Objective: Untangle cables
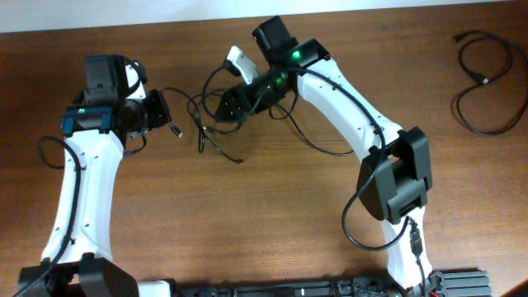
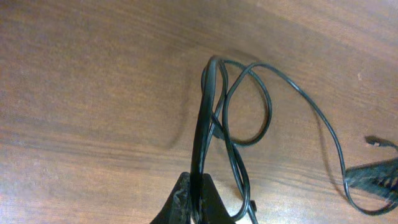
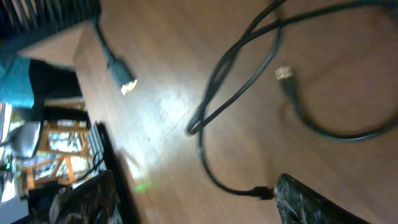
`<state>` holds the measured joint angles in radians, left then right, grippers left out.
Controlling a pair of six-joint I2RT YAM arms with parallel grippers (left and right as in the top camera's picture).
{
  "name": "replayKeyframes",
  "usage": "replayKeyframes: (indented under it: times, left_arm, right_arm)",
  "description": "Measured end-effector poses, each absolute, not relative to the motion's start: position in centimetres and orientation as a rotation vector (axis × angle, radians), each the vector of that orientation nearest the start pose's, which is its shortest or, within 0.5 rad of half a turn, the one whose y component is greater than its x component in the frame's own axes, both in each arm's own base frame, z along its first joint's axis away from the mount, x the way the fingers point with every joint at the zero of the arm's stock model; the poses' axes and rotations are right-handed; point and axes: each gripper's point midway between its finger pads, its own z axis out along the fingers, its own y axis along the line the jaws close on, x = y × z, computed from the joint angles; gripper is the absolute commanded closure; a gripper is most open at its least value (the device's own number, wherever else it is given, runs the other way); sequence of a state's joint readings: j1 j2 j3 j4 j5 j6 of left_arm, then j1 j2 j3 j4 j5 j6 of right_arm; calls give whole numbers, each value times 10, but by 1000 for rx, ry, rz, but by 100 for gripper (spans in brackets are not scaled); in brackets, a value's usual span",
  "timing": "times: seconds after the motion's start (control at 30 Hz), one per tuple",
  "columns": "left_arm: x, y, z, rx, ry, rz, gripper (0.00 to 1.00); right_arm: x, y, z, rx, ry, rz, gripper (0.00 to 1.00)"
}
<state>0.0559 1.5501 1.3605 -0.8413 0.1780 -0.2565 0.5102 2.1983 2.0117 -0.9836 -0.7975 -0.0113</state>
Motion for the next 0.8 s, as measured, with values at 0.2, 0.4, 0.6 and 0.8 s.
replayKeyframes:
  times: [0.2, 0.4, 0.6, 0.8]
  left_arm:
    - [396, -9, 184, -428, 2561, -336, 100]
    - [393, 5, 196, -510, 2514, -342, 100]
    - [372, 8, 260, -469, 2339, -339, 100]
    - [325, 59, 296, -626, 2226, -220, 100]
  right_arm:
    - [329, 415, 125, -1207, 2453, 1069, 55]
    - [377, 390, 99, -884, 2587, 559, 64]
    - [400, 353, 35, -600, 2783, 368, 96]
    - [449, 198, 23, 4, 3008, 255, 91]
